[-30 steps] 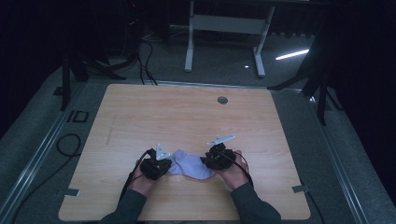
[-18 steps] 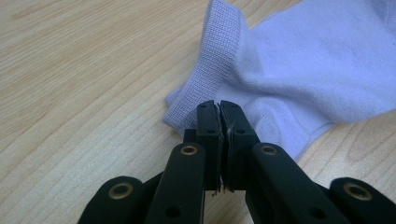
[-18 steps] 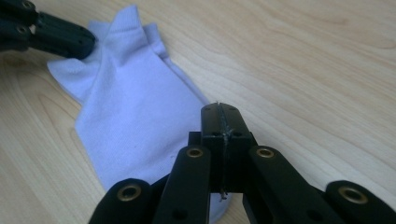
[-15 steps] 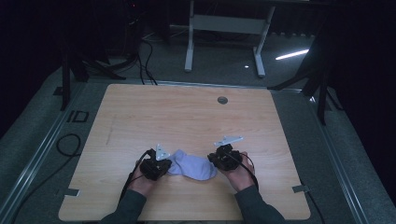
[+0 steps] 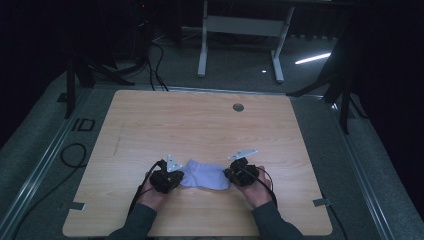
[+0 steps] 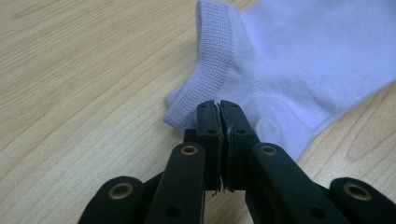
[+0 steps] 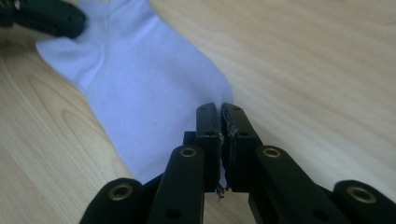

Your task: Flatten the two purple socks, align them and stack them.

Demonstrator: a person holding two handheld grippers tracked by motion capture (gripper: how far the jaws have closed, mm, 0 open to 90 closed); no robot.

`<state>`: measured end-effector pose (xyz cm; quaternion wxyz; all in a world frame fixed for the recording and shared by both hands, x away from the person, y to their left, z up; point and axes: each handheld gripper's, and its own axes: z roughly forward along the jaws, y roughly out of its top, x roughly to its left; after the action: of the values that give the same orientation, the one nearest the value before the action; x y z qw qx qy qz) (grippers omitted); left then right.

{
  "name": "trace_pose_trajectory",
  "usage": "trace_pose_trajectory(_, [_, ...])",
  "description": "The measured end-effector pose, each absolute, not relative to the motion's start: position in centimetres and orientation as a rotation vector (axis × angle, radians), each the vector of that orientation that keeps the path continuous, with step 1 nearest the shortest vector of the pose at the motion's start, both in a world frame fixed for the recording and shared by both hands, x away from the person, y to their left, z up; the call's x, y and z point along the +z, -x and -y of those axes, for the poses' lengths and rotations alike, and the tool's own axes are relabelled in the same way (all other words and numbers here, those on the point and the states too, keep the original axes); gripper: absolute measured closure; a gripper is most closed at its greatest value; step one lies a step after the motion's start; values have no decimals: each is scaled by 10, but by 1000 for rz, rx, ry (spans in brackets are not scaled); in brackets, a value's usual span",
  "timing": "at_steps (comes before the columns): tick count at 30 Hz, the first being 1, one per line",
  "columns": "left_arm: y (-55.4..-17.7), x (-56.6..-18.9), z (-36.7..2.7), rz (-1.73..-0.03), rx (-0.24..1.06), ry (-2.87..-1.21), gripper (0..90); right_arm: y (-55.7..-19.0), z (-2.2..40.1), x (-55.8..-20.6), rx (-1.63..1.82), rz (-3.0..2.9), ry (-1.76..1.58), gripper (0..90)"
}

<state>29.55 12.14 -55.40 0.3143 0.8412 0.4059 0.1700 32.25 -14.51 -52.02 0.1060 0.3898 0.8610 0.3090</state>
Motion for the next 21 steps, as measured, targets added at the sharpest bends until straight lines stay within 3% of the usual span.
trace_pose_trajectory(7, [-295, -554, -121, -1069, 443, -2218, 870, -329, 150, -522, 874, -2532, -1155, 831])
trace_pose_trajectory(13, [-294, -554, -122, -1076, 438, -2211, 867, -330, 147, -538, 830, -2557, -1167, 597])
trace_pose_trajectory(19, [-293, -554, -122, -1078, 450, -2207, 855, -333, 149, -542, 795, -2542, -1184, 540])
trace_pose_trajectory(21, [-293, -554, -122, -1074, 465, -2199, 809, -333, 149, -541, 801, -2533, -1197, 524])
